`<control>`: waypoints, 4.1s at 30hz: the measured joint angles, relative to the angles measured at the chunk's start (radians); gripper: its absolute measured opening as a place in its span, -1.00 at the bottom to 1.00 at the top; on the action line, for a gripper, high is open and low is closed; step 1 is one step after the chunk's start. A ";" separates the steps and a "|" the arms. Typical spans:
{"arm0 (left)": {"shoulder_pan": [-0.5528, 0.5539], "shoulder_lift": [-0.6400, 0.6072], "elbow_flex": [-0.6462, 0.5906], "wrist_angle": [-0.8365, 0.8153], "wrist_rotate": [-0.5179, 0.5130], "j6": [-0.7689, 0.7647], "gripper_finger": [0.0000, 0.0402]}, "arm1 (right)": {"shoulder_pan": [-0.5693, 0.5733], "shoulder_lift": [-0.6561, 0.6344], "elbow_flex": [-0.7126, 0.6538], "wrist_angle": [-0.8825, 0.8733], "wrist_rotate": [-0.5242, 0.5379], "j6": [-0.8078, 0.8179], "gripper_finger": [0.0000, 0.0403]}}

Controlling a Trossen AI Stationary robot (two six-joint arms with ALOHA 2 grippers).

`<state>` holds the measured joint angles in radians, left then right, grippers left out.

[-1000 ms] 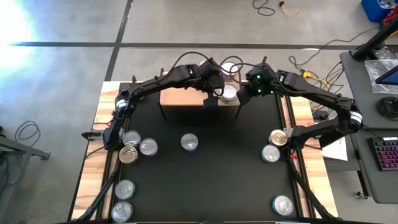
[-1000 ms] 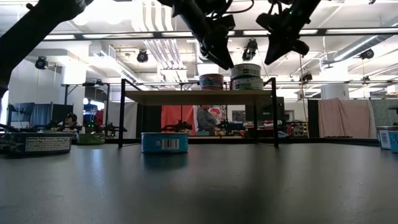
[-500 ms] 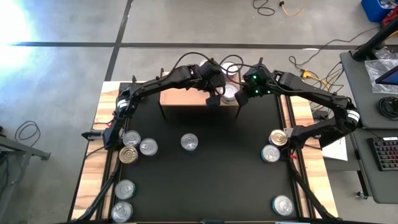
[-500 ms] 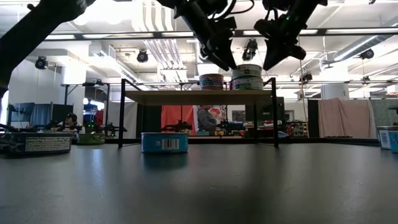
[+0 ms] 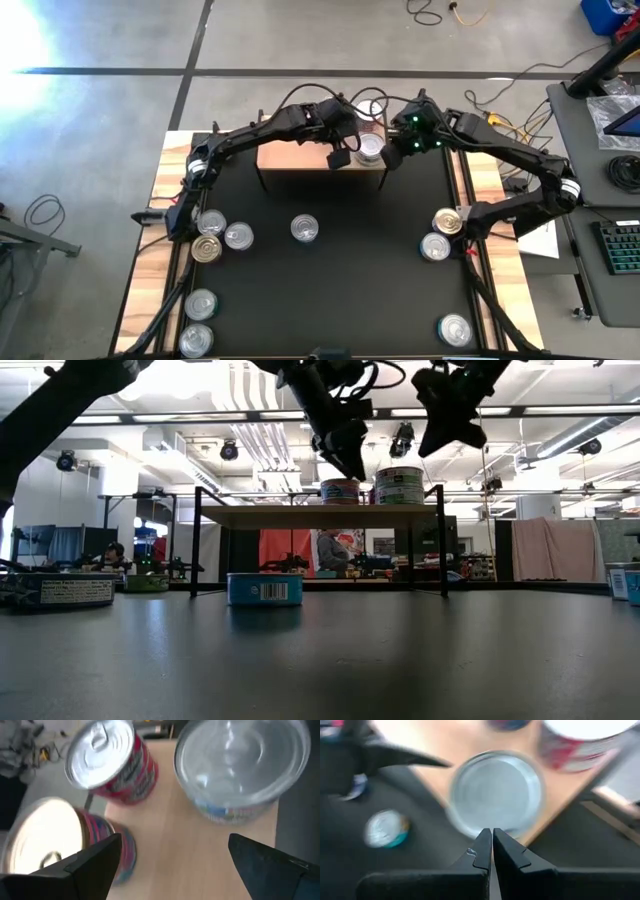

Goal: Stack canned seafood by type on shelf
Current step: Stack the white-green tuna can on top of the other green tuna can on the shelf, then put the yellow-blue tuna can on the shelf

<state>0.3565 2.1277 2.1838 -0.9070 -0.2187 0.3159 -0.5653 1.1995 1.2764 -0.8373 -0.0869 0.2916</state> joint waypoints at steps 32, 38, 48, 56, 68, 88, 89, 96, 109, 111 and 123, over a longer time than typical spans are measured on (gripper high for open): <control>0.033 0.030 0.002 0.062 0.071 -0.085 0.74 | -0.013 0.025 -0.040 -0.054 0.027 0.092 -0.95; 0.045 0.030 -0.009 0.030 0.077 -0.074 0.74 | -0.013 0.040 -0.040 -0.048 0.166 0.129 -0.95; 0.038 0.032 -0.051 0.046 0.118 -0.073 0.74 | 0.055 0.066 -0.040 -0.031 0.124 0.145 -0.95; 0.001 0.032 -0.064 0.123 0.228 -0.101 0.74 | 0.118 0.065 -0.040 -0.001 0.034 0.112 -0.95; -0.034 0.001 0.016 -0.153 0.082 -0.142 0.74 | 0.128 -0.002 -0.040 0.016 0.031 -0.090 -0.95; -0.301 -0.206 -0.261 -0.392 -0.052 -0.406 0.74 | 0.372 -0.013 0.060 0.069 0.228 -0.176 -0.95; -0.308 -0.254 -0.336 -0.357 -0.051 -0.432 0.74 | 0.402 -0.013 0.068 0.070 0.260 -0.161 -0.93; -0.366 -0.574 -0.863 -0.069 -0.051 -0.630 0.74 | 0.589 -0.004 0.078 0.128 0.345 0.108 -0.65; -0.407 -0.818 -1.310 0.289 0.164 -0.408 0.75 | 0.870 0.164 0.039 0.100 0.534 0.746 -0.29; -0.407 -0.844 -1.347 0.305 0.182 -0.376 0.76 | 0.911 0.184 0.039 0.093 0.565 0.823 -0.23; -0.375 -0.785 -1.508 0.613 0.262 -0.502 0.98 | 0.929 0.315 0.039 0.035 0.526 0.886 0.23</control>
<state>-0.0189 1.3425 0.6762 -0.2938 0.0434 -0.1857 0.3633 1.5147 1.3155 -0.8019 0.4388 1.1779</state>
